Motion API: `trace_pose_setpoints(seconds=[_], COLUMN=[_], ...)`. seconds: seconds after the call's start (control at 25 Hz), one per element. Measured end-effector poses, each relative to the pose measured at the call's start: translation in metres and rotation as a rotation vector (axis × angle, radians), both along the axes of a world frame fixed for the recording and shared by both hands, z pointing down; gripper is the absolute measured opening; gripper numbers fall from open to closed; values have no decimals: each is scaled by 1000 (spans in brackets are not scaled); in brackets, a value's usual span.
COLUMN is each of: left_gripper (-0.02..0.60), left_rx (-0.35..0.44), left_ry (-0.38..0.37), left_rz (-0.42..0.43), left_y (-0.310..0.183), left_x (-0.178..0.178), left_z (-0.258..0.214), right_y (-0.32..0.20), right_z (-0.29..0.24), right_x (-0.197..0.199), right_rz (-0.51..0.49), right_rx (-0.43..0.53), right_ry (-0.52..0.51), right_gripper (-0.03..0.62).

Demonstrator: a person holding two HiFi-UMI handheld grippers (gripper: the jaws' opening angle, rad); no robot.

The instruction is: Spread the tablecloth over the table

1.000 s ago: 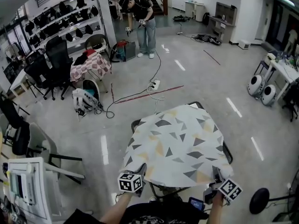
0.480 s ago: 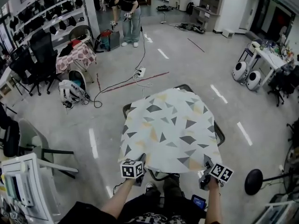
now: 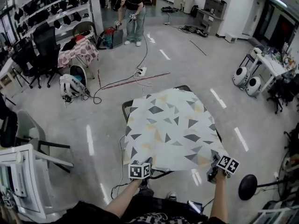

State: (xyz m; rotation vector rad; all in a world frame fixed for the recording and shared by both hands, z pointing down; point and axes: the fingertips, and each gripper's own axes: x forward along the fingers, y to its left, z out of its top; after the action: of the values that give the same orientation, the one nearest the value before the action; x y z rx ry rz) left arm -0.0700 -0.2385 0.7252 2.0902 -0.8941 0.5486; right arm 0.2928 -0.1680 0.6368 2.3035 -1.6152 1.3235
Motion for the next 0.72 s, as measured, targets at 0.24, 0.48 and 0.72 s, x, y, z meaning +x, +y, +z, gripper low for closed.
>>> trace_pose_setpoints(seconds=[0.24,0.48,0.72], left_gripper=[31,32,252], left_rx=[-37,-35,-176], left_ry=[-6,-134,-247], left_rz=[-38,-97,-170], left_y=[8,49,88], left_x=[15,40,36], left_z=[3,28,47], right_y=[5,48,84], right_z=[14,50,85], right_x=[24,57,55], right_rz=[30,18,-104], right_rx=[8,24,-54], right_ry=[-89,-196,-268], right_gripper=[46,69,159])
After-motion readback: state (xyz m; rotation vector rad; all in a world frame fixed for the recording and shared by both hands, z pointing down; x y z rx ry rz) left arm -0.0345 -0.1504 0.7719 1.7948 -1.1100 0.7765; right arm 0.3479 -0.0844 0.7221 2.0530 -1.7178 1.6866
